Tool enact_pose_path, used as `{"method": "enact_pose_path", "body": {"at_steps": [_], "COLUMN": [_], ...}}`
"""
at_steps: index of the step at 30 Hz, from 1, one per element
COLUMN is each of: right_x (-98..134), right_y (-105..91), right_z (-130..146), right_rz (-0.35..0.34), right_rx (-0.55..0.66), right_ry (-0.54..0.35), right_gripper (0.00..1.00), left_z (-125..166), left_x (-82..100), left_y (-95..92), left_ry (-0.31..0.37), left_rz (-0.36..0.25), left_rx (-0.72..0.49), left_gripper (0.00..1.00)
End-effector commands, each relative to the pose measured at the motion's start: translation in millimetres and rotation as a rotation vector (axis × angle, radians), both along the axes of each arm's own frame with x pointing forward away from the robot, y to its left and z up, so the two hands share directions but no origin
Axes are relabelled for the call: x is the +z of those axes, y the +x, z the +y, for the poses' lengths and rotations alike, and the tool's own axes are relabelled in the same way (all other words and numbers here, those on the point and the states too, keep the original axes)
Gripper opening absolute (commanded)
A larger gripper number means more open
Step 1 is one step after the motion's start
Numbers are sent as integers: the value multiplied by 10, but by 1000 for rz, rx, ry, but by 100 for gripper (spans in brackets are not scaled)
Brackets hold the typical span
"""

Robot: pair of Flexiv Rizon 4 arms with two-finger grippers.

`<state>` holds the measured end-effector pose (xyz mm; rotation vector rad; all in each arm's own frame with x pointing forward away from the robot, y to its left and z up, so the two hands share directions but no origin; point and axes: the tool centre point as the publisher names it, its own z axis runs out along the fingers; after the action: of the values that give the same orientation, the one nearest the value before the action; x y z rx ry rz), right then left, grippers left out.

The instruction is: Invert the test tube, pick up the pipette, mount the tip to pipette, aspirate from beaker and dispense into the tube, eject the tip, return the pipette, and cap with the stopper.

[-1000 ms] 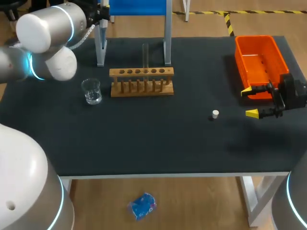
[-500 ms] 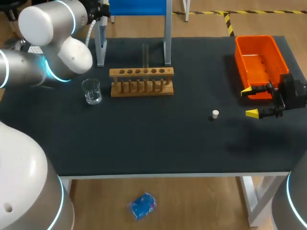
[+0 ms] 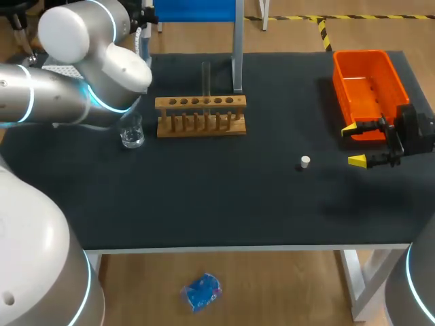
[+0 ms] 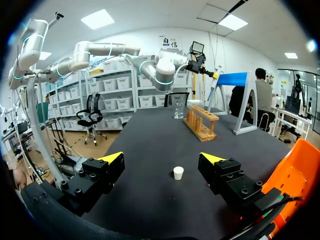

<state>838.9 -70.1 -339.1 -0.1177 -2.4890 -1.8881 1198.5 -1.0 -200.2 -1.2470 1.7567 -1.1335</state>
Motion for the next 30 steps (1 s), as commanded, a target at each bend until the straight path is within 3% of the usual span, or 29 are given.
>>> {"method": "enact_pose_path", "body": {"at_steps": [1,19,20,21,22,30], "right_x": [1,1,1,1,1,1], "right_y": [-5,-5,-5,-5,-5,-5], "right_z": [1,1,1,1,1,1], "right_rz": [-1,-1,-1,-1,-1,-1], "right_rx": [-1,-1,-1,-1,-1,-1], "right_ry": [-1,-1,-1,-1,-1,-1], "right_gripper": [100,100,100,100,100,100], "left_z": [-36,7,9,8,8,55], "left_x": [3,-154,-158,-159,-160,-117], "left_y": [-15,-1,0,0,-1,-87], "left_ry": [58,68,69,70,72,88], "left_rz": [29,58,58,58,58,29], "left_rx": [119,127,126,125,124,117], "left_gripper": [0,0,13,37,99,100]}}
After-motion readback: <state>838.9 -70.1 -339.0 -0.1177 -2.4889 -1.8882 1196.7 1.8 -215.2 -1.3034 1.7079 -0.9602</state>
